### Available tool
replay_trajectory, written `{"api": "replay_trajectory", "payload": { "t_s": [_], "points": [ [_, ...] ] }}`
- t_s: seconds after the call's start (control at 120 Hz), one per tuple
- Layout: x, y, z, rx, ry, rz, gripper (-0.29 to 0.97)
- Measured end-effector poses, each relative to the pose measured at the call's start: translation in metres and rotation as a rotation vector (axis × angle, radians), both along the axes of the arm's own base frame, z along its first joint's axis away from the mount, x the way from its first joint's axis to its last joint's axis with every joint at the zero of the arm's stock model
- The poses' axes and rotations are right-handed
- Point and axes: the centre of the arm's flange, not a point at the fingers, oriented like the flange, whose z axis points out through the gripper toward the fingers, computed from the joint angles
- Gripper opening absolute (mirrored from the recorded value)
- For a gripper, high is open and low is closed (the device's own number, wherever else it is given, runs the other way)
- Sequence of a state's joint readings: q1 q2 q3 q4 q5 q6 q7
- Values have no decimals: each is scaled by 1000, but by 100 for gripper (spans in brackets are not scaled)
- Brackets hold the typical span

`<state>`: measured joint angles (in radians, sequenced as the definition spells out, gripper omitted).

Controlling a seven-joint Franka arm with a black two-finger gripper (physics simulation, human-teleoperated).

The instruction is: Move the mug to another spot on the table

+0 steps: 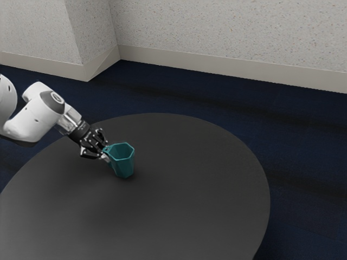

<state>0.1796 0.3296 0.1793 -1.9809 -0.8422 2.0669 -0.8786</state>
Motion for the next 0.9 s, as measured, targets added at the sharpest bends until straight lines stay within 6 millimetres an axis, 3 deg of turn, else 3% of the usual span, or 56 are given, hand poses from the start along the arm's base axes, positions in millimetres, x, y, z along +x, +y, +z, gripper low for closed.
{"api": "replay_trajectory", "payload": {
  "t_s": [0.242, 0.4, 0.9],
  "points": [
    [-15, -36, -9, -54, 21, -36, -1],
    [-24, -46, -13, -66, 31, -47, -1],
    [-43, -53, -22, -74, 49, -48, 2]
  ]
}}
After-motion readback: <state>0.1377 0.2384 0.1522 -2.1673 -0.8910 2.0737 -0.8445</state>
